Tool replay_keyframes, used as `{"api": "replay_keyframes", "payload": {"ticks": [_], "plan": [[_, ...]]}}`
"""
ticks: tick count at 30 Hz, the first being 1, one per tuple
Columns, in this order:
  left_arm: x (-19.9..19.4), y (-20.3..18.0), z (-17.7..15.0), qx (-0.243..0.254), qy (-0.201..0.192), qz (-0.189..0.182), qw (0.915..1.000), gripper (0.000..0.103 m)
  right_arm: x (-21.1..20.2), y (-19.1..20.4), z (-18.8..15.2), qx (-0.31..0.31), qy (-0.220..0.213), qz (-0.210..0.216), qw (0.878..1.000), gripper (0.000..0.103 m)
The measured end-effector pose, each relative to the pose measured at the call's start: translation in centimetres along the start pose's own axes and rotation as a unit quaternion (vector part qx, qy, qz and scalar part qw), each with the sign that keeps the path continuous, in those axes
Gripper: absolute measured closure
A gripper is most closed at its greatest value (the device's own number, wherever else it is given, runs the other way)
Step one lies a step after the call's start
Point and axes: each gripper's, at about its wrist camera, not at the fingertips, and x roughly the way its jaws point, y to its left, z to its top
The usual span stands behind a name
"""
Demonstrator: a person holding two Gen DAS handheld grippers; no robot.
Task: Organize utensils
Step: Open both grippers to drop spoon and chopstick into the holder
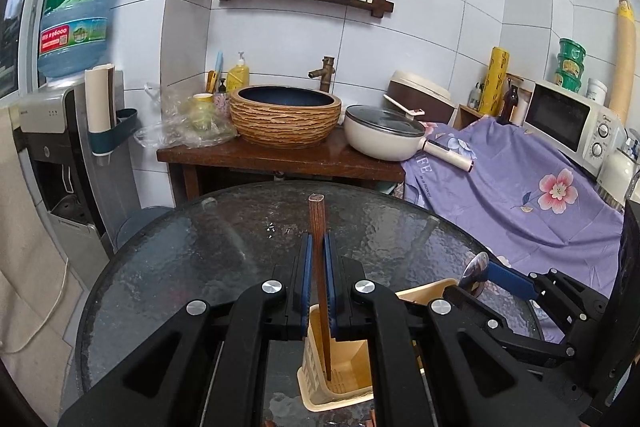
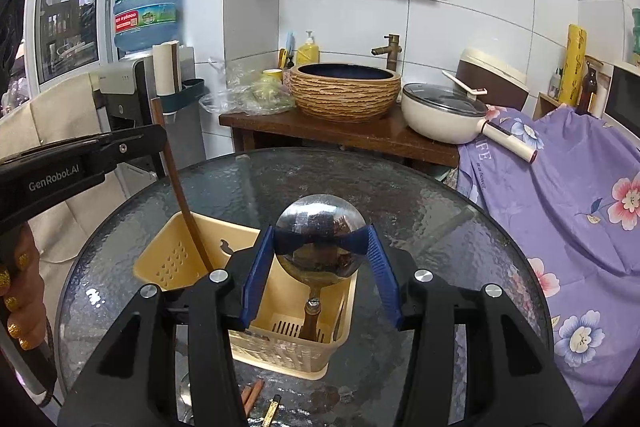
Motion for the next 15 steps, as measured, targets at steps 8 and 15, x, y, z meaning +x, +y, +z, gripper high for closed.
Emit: {"api": "replay_keyframes", "payload": {"ticks": [8,15], "plan": [[-0.8,0.2,0.1,-0.007,-0.009,-0.011,0.9999,0.070,-1.1,0.0,0.1,-0.003,-0.022,-0.011,1.000,0.037],[-4.3,1.1,-1.1,-0.021,-0.035,-0.024,0.9989,0.023,-3.5,-0.1,-1.1,0.001,-0.033,-0.017,0.999,0.031]]}}
